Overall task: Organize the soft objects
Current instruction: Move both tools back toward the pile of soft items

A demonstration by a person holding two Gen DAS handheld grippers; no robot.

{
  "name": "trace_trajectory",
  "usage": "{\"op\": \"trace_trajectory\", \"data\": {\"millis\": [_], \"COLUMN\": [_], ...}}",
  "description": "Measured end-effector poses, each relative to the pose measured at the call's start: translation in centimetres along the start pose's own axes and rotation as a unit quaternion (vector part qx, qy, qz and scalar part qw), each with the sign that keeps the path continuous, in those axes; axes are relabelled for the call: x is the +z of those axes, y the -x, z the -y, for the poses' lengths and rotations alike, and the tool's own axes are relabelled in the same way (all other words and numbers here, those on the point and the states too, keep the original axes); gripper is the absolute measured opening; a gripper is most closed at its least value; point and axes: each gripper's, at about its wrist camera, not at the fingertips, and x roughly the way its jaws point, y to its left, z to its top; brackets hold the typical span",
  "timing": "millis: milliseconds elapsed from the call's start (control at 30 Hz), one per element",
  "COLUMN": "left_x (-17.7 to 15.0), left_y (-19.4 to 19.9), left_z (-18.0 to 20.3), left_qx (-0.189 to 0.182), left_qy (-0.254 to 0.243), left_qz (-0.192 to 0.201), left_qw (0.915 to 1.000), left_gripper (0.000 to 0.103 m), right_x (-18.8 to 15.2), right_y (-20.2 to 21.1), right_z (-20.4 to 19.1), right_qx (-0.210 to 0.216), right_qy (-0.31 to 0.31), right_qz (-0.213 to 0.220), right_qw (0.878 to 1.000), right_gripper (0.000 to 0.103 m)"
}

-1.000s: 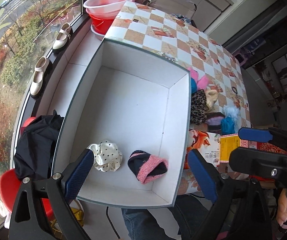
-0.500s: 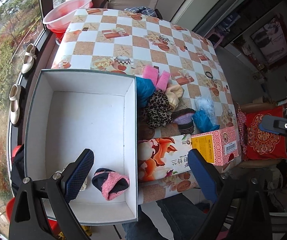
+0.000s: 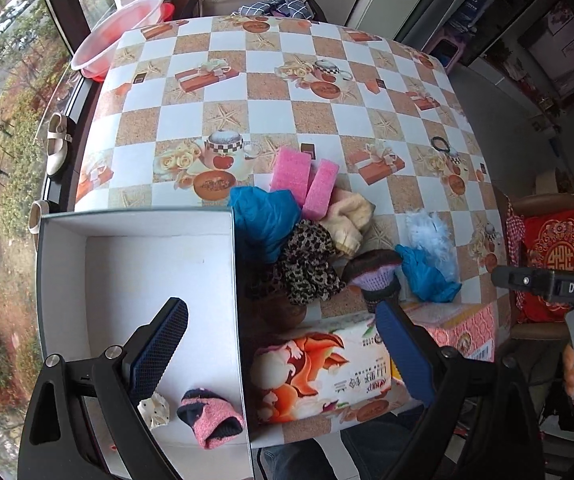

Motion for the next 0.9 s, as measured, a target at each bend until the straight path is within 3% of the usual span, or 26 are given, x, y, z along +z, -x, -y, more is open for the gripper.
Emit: {"op": "trace_trajectory", "data": {"millis": [167,267,400,667,800,900], "left_x": [5.2,8.4,11.8,12.5,12.3,12.2], "left_y": [-3.4,-6.4,-11.1,-17.4,-18.7,-19.4], "left_z": [0.8,0.7,-0.4,1.4,1.6,1.2], "left_qx": [0.055,0.112,0.159,0.135,0.117,0.127], "left_qy": [-0.003,-0.005,0.003,-0.047,-0.041,-0.04], "left_qz": [-0.012,-0.029,-0.067,-0.135,-0.153,-0.16], "left_qw": [0.9984,0.9932,0.9849,0.9805,0.9805,0.9782], "left_gripper": [0.096,0.096,0.096,0.096,0.096,0.096], "right_x": [2.2,3.0,3.8,5.4,5.9,6.5], "right_y": [-3.0,-3.9,-4.0,-4.8,-5.5,-6.6], "right_z": [0.7,1.1,2.0,4.6,4.6,3.4], "right_qx": [0.003,0.012,0.029,0.051,0.061,0.066], "right_qy": [0.018,0.025,0.026,0.007,0.014,0.035], "right_qz": [-0.038,-0.05,-0.055,-0.069,-0.077,-0.088], "right_qw": [0.999,0.998,0.998,0.996,0.995,0.993], "right_gripper": [0.103,0.103,0.103,0.103,0.103,0.103]}}
